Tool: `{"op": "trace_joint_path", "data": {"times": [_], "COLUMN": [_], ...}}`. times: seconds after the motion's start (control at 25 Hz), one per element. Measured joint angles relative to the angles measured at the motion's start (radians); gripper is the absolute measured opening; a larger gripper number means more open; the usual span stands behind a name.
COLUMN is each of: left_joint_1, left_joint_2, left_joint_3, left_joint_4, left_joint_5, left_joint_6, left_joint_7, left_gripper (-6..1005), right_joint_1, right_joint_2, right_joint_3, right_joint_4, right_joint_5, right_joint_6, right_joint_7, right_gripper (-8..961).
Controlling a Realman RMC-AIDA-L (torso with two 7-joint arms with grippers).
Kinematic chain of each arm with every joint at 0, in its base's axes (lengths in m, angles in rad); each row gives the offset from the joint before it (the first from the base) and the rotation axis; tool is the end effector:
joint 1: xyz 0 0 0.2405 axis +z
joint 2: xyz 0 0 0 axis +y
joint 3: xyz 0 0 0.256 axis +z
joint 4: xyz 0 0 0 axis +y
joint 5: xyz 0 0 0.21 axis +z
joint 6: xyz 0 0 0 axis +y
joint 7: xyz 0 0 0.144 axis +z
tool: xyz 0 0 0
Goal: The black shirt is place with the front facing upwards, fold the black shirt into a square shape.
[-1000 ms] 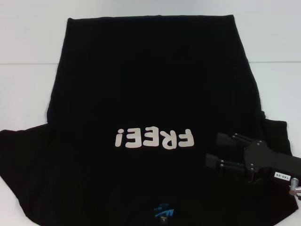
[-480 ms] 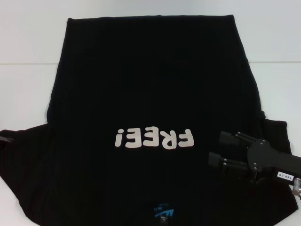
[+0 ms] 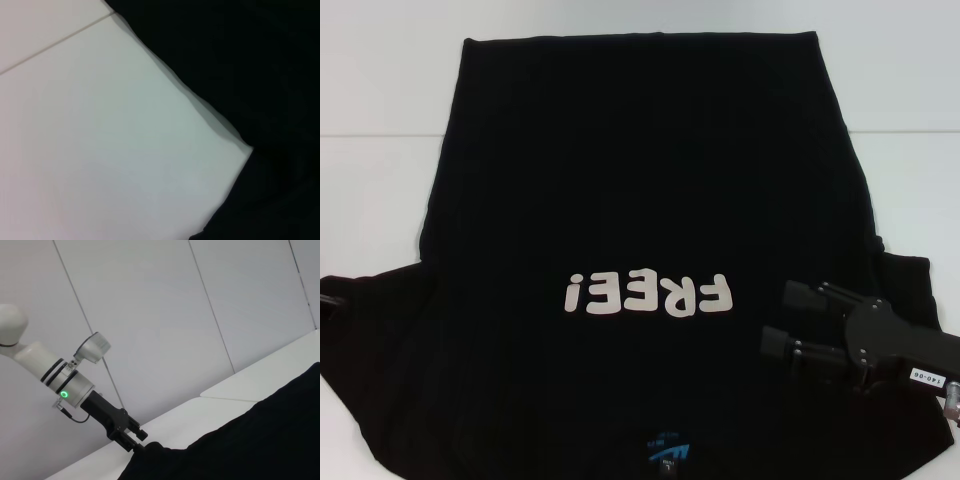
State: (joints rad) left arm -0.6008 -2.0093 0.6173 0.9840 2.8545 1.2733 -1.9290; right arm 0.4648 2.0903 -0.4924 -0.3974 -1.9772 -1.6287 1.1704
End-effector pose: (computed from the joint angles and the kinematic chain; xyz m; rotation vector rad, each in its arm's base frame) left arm -0.3460 0.3717 0.1065 -2.2451 -0.9435 0.4381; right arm 0.2847 0.2865 -0.0244 -2.5773 0.7406 1.0017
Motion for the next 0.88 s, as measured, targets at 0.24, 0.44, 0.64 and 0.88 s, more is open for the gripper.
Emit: {"op": "trace_joint_path", "data": {"times": [0.24, 0.44, 0.64, 0.88], "left_joint_1": [-0.004, -0.015, -0.016, -0.021], "left_joint_2": [0.000, 0.010, 0.012, 0.014], "left_joint_3": [0.013, 0.016, 0.029, 0.029], "left_joint_4": [-0.003, -0.035, -0.042, -0.049], "left_joint_5": [0.002, 0.002, 0.003, 0.003], "left_joint_6": [0.004, 0.007, -0.001, -0.023], "left_joint_7": [-0.005, -0.011, -0.016, -0.018], "left_gripper": [671, 671, 672, 664], "right_joint_1": [-0.001, -0.005, -0.010, -0.017], "right_joint_2": [0.001, 0.001, 0.001, 0.001], "right_joint_3": [0.000, 0.000, 0.000, 0.000], "right_joint_4": [0.010, 0.011, 0.011, 0.013], "right_joint_5": [0.000, 0.000, 0.000, 0.004], "right_joint_6": [-0.004, -0.011, -0.015, -0.024], "right_joint_7": [-0.002, -0.004, -0.006, -0.015], "right_gripper": [909, 910, 909, 908]}}
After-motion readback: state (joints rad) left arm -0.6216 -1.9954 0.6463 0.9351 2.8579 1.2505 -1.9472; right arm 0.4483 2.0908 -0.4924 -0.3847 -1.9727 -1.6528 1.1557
